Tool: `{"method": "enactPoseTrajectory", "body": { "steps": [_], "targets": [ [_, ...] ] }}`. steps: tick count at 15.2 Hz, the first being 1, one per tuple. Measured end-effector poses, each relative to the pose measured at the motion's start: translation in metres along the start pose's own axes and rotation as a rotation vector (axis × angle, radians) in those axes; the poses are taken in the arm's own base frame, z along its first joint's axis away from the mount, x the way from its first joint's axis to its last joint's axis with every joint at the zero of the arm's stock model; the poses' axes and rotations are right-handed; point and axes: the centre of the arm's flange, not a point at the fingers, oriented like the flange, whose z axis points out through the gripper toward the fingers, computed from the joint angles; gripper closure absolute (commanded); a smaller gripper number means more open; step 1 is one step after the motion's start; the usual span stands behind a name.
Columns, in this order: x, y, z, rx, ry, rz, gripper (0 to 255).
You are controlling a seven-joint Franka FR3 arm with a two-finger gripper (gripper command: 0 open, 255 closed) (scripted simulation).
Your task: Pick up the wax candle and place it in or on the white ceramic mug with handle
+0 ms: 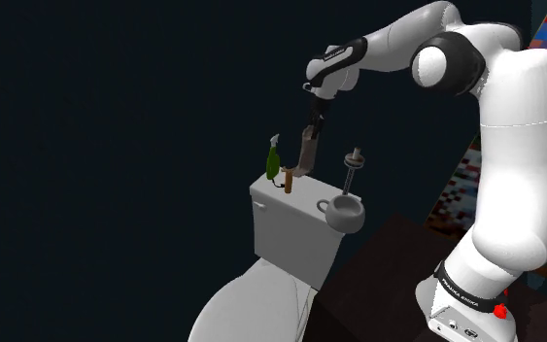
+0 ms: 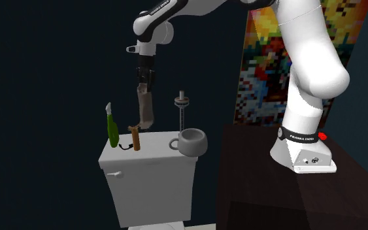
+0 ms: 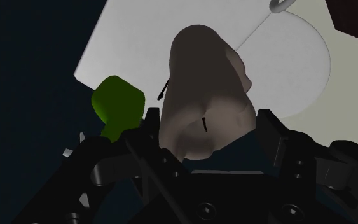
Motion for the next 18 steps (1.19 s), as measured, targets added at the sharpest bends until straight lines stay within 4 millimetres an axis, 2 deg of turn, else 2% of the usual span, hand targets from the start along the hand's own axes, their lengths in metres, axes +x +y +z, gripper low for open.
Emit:
{"method": "enactPoseTrajectory", "body": {
  "steps": [2, 4, 8, 18],
  "targets": [
    [-0.003, -0.006, -0.009, 0.0, 0.0, 0.0, 255],
    [-0.017, -0.019, -0.018, 0.0, -0.001, 0.0, 255],
    [-0.042, -0.057, -0.041, 0.0, -0.001, 0.001, 255],
    [-0.121, -0.148, -0.095, 0.0, 0.0, 0.001, 255]
  ]
}}
